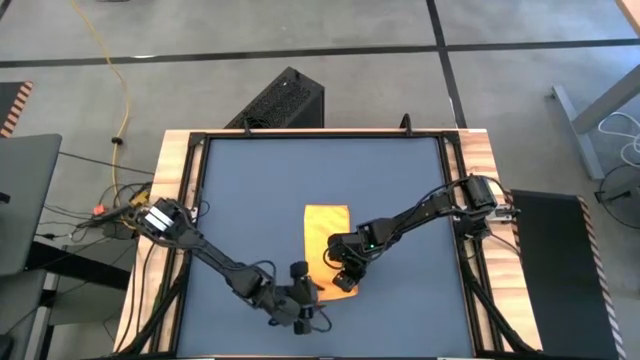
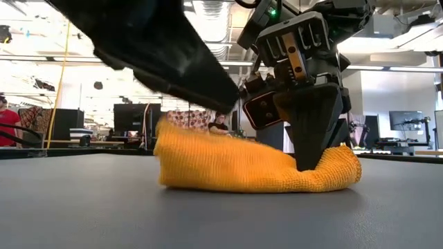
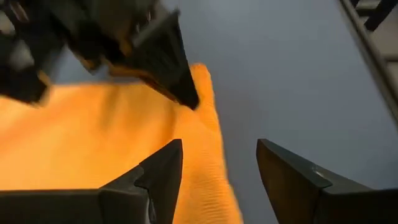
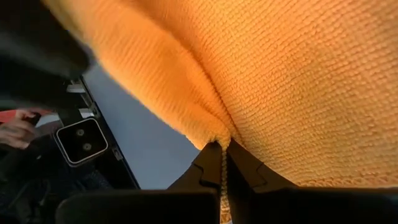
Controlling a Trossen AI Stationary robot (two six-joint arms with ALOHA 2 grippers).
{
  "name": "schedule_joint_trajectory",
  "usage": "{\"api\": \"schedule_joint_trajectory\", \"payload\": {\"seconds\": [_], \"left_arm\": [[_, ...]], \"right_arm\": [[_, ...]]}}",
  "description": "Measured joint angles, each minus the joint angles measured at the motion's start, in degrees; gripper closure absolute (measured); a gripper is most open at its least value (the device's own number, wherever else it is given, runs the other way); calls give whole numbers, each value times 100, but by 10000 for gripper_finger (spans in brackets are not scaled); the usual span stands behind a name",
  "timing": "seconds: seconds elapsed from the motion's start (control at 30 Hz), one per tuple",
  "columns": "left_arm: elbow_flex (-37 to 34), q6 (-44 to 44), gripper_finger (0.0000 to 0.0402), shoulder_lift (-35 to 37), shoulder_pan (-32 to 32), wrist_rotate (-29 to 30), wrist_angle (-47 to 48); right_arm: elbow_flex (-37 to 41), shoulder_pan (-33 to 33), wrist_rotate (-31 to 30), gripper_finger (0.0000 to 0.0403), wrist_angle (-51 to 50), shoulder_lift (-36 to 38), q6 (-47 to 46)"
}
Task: Roll towel
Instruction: Roll the yellow microfiber towel
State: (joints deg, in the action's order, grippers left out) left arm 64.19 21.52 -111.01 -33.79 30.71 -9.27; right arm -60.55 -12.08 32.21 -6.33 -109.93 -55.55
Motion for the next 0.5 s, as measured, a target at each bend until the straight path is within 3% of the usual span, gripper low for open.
{"api": "schedule_joint_trajectory", "payload": {"seconds": [0.13,0.27,0.5], "left_arm": [[161,-509,205,63,-223,490,399],[83,-70,205,69,-452,1204,1118],[-61,744,205,28,-479,1219,1217]], "right_arm": [[0,0,-4,374,-28,0,10],[0,0,-11,372,-56,0,11],[0,-3,-45,372,-55,0,11]]}}
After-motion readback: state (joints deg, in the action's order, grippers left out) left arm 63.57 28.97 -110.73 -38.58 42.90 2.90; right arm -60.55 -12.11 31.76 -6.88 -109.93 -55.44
